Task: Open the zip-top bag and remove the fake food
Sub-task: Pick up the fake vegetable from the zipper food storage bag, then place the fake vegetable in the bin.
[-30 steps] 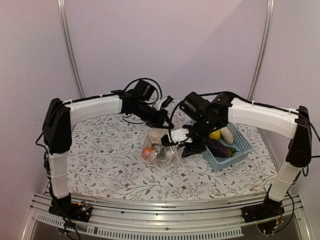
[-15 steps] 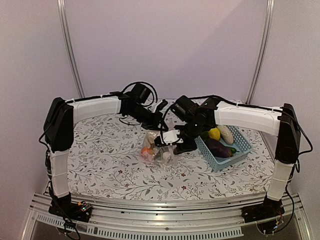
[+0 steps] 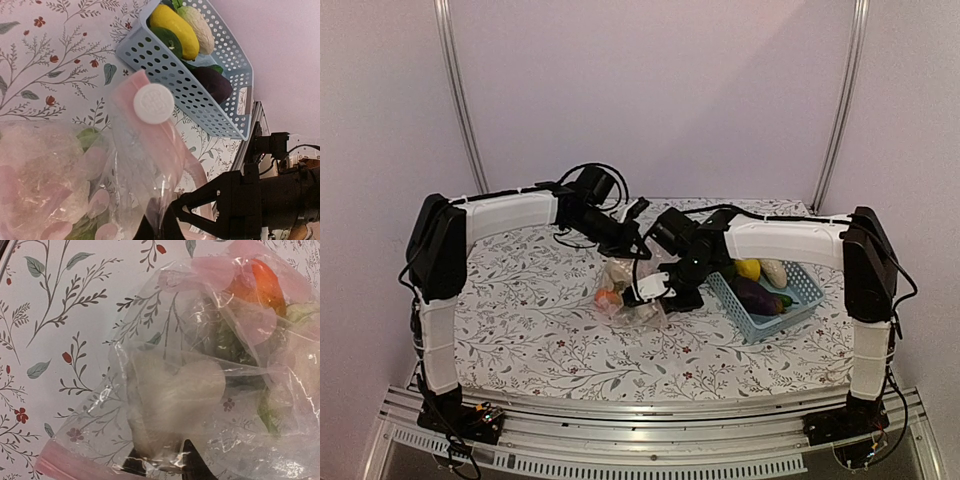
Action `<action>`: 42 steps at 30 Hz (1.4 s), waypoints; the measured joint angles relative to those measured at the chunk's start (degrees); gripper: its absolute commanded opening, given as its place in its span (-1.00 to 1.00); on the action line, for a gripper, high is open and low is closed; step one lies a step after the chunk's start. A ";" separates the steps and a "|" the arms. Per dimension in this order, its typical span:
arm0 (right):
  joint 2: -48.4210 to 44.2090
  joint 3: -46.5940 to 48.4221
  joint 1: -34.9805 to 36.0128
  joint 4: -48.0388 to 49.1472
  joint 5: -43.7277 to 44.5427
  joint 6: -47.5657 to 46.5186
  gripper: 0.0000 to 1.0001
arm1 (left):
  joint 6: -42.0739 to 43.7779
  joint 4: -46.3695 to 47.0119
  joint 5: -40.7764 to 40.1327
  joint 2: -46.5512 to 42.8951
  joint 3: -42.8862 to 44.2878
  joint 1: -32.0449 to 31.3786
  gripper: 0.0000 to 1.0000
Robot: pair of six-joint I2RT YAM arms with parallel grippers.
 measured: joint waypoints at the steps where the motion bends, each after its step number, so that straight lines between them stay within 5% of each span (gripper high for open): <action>1: 0.37 0.07 0.00 0.31 -0.04 0.24 -0.79 | -0.02 0.00 0.00 0.04 0.00 0.17 -1.00; 6: 0.33 0.37 -0.26 0.81 -0.63 1.73 -0.98 | 0.00 -0.07 -0.13 0.09 0.00 0.74 -1.00; 23: -11.15 7.39 -8.81 -9.92 -7.43 18.56 -1.00 | 0.02 -0.02 -0.35 0.09 0.00 1.03 -1.00; 32: -11.39 7.63 -19.91 -10.16 -14.78 31.32 -1.00 | 0.02 0.26 -0.35 -0.31 -0.87 1.01 -1.00; 42: -16.92 6.99 -28.41 -13.38 -17.79 34.77 -0.99 | 0.09 0.20 -0.85 -2.01 -1.22 0.98 -1.00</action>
